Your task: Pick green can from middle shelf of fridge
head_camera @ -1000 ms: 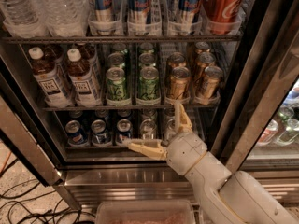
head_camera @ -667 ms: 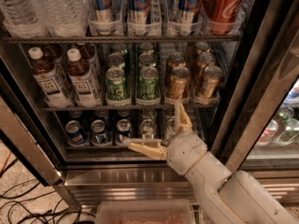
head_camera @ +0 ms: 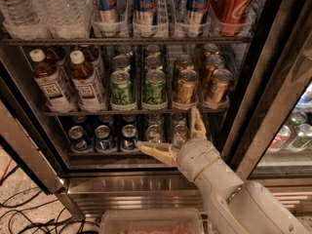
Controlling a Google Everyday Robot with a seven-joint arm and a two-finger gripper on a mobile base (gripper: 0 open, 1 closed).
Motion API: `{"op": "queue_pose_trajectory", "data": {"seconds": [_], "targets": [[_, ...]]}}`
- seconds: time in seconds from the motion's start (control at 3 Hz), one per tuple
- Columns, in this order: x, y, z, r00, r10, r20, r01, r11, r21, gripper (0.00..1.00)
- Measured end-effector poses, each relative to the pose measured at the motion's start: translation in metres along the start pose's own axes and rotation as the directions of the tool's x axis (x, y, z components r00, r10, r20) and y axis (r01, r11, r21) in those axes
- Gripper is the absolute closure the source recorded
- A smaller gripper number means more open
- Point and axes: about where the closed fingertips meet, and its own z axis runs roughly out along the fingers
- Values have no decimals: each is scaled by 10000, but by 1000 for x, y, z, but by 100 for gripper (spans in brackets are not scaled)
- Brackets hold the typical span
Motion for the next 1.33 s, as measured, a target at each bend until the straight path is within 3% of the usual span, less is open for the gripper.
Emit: {"op": "queue_pose_trajectory", "data": {"seconds": [0.33, 0.67, 1.0, 1.33], "targets": [[9, -13, -2, 9998, -92, -147, 97, 9991, 404, 0], [17, -18, 0, 9992, 370, -123, -363, 9978, 561, 0], [17, -18, 0, 9992, 370, -123, -363, 9978, 561, 0], [17, -18, 0, 9992, 370, -123, -363, 9978, 561, 19]]}}
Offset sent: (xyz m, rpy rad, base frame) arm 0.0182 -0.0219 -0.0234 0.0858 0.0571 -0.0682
